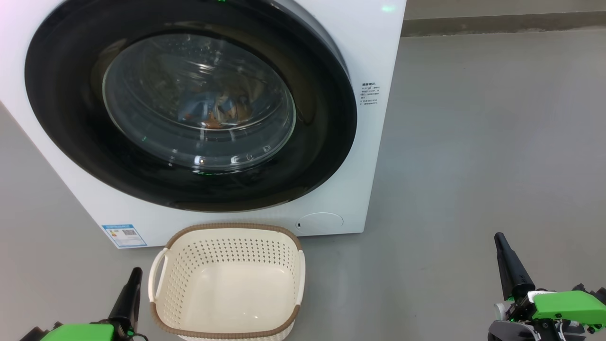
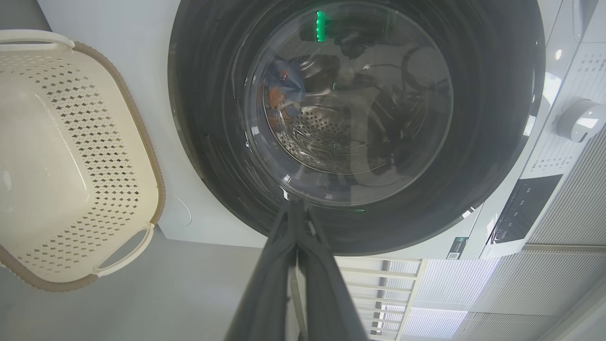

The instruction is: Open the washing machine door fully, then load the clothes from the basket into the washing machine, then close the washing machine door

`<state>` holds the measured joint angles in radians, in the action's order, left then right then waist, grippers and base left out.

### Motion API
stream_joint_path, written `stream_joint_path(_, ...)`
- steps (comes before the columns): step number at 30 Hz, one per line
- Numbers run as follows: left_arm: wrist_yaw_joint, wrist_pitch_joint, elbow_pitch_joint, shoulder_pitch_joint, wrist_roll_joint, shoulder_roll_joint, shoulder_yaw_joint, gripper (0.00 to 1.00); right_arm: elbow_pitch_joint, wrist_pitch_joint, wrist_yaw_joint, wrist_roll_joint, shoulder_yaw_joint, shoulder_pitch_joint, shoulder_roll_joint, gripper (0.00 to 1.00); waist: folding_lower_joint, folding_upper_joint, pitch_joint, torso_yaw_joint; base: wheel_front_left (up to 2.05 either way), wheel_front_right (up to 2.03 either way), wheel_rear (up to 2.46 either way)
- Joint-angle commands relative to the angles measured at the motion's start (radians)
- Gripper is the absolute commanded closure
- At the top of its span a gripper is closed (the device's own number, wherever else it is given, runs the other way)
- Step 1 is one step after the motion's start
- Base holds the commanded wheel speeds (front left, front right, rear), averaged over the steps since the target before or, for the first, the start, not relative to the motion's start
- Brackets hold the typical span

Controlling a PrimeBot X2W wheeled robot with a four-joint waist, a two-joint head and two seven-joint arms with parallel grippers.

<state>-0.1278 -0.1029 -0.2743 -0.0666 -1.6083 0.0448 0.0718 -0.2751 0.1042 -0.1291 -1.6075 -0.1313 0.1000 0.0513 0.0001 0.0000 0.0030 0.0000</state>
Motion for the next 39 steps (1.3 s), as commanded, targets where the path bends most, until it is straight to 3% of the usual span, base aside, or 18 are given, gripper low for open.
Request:
stream_joint_path(1, -0.003, -0.005, 0.029, -0.041, -0.006, 0.011, 0.035, 1.00, 0.030, 0.006, -0.002, -0.004, 0.021, 0.008, 0.002, 1.00, 0.0000, 0.0000, 0.000, 0.000, 0.00, 0.00, 0.00)
stream_joint_path(39, -0.003, -0.007, 0.029, -0.041, -0.003, 0.009, 0.038, 1.00, 0.030, 0.008, -0.002, -0.002, 0.019, 0.008, 0.001, 1.00, 0.0000, 0.0000, 0.000, 0.000, 0.00, 0.00, 0.00)
